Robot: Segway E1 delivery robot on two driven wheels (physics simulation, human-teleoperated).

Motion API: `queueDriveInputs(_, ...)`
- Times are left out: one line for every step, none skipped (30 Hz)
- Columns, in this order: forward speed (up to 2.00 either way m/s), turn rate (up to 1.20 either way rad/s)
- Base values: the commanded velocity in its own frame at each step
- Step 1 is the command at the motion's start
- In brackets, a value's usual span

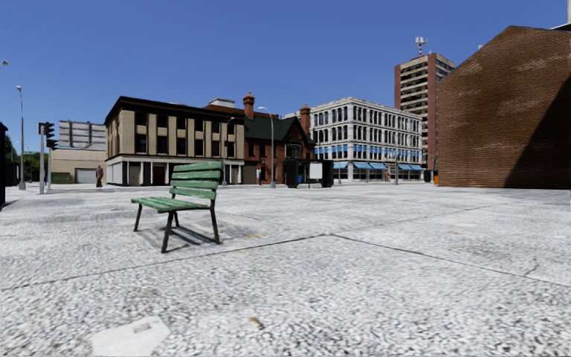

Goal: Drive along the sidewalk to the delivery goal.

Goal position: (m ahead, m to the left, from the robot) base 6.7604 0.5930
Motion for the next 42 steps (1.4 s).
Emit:
queueDriveInputs(1.17, -0.20)
queueDriveInputs(1.17, -0.20)
queueDriveInputs(1.17, -0.20)
queueDriveInputs(1.17, -0.20)
queueDriveInputs(1.17, -0.20)
queueDriveInputs(1.17, -0.20)
queueDriveInputs(1.17, -0.20)
queueDriveInputs(1.17, -0.20)
queueDriveInputs(1.17, -0.20)
queueDriveInputs(1.17, -0.20)
queueDriveInputs(1.17, -0.20)
queueDriveInputs(1.17, -0.09)
queueDriveInputs(1.17, 0.00)
queueDriveInputs(1.17, 0.00)
queueDriveInputs(1.17, 0.00)
queueDriveInputs(1.17, 0.00)
queueDriveInputs(1.17, 0.00)
queueDriveInputs(1.17, 0.00)
queueDriveInputs(1.17, 0.00)
queueDriveInputs(1.17, 0.00)
queueDriveInputs(1.16, 0.00)
queueDriveInputs(1.16, 0.00)
queueDriveInputs(1.16, 0.00)
queueDriveInputs(1.16, 0.00)
queueDriveInputs(1.16, 0.00)
queueDriveInputs(1.12, 0.00)
queueDriveInputs(1.10, 0.00)
queueDriveInputs(1.09, 0.00)
queueDriveInputs(1.09, 0.00)
queueDriveInputs(1.09, 0.00)
queueDriveInputs(1.09, 0.07)
queueDriveInputs(1.07, 0.12)
queueDriveInputs(1.07, 0.12)
queueDriveInputs(1.05, 0.13)
queueDriveInputs(1.05, 0.13)
queueDriveInputs(1.05, 0.13)
queueDriveInputs(1.04, 0.13)
queueDriveInputs(1.04, 0.13)
queueDriveInputs(1.04, 0.05)
queueDriveInputs(1.04, 0.00)
queueDriveInputs(1.04, 0.00)
queueDriveInputs(1.04, 0.00)
